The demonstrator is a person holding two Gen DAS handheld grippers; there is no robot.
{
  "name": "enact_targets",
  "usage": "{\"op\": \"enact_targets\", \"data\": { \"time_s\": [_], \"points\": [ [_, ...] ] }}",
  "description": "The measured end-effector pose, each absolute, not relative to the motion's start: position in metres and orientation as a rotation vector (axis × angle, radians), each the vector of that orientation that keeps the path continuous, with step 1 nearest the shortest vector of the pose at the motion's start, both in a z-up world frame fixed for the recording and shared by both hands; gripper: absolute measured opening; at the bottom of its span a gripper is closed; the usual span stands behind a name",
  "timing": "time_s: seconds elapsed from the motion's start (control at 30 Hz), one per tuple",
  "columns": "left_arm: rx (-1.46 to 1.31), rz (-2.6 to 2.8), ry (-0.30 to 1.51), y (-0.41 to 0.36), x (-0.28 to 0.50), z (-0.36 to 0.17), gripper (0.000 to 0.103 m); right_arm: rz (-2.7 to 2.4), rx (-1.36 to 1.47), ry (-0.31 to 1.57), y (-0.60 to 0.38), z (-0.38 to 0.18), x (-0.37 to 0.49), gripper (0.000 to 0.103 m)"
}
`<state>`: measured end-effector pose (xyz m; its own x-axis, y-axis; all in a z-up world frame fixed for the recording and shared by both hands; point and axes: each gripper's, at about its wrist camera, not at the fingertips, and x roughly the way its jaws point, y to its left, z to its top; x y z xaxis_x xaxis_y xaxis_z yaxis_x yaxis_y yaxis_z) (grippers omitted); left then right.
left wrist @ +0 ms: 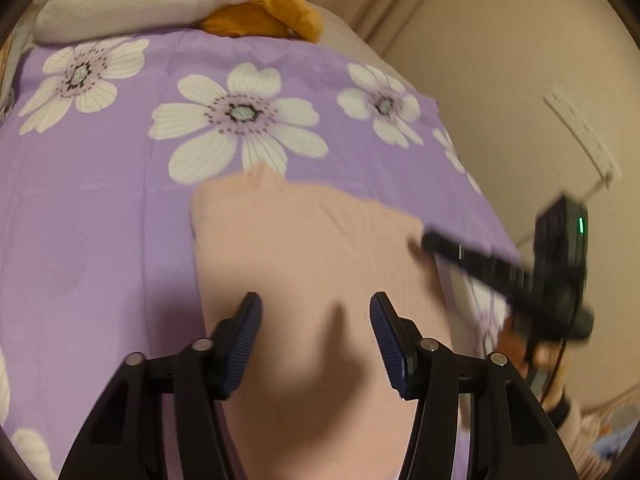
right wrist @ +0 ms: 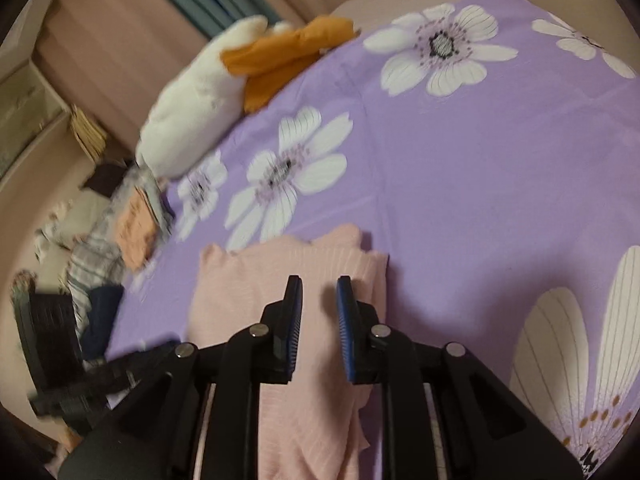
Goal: Fold small clothes
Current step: 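Move both open tools to the folded end of the sweater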
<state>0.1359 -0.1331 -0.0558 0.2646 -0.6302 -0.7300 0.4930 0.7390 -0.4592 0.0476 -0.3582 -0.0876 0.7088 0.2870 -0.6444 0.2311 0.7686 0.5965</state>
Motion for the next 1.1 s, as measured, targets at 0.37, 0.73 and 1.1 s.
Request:
{"op": "enact_targets", "data": {
  "time_s": [0.37, 0.73, 1.1],
  "points": [
    [-0.211, -0.68, 1.155, -0.151, 0.191, -0.097, 0.036, 0.006, 0.732, 0.896, -0.364, -0.115, 0.057, 0.014],
    [-0.135, -0.77, 1.083, -0.125, 0.132, -0.07, 0.036, 0.119, 0.627, 0.841, -0.325, -0.083, 0.012, 0.02],
    [-0.034, -0.789, 1.082, -0.116, 0.08, -0.079, 0.036, 0.094, 0.509, 0.944, -0.295, -0.094, -0.022, 0.017]
  ]
}}
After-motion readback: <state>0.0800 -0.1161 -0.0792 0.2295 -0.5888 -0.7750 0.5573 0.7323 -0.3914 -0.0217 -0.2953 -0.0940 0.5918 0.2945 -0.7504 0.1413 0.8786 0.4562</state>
